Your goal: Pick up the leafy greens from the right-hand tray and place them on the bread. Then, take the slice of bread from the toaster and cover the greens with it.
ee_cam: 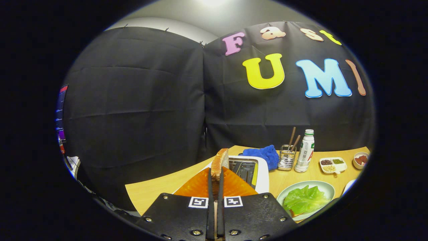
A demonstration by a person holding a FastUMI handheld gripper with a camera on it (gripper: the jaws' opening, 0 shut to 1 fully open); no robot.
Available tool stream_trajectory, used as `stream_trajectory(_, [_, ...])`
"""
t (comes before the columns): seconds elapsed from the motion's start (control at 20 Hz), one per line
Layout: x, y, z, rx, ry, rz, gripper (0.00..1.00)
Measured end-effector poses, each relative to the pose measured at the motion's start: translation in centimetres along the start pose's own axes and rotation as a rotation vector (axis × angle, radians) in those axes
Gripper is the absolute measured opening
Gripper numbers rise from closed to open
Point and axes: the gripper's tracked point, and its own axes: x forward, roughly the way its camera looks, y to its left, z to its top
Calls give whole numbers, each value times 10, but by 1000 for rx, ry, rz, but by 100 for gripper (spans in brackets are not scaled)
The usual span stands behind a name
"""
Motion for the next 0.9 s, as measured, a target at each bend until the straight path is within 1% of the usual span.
stream_trajectory(0.25, [-5,1,8,39,-31,21,3])
stream_trajectory(0.55, [-3,-6,39,86,-72,33,3])
stream_trajectory(0.9, [-19,-20,77,109,-139,45,3])
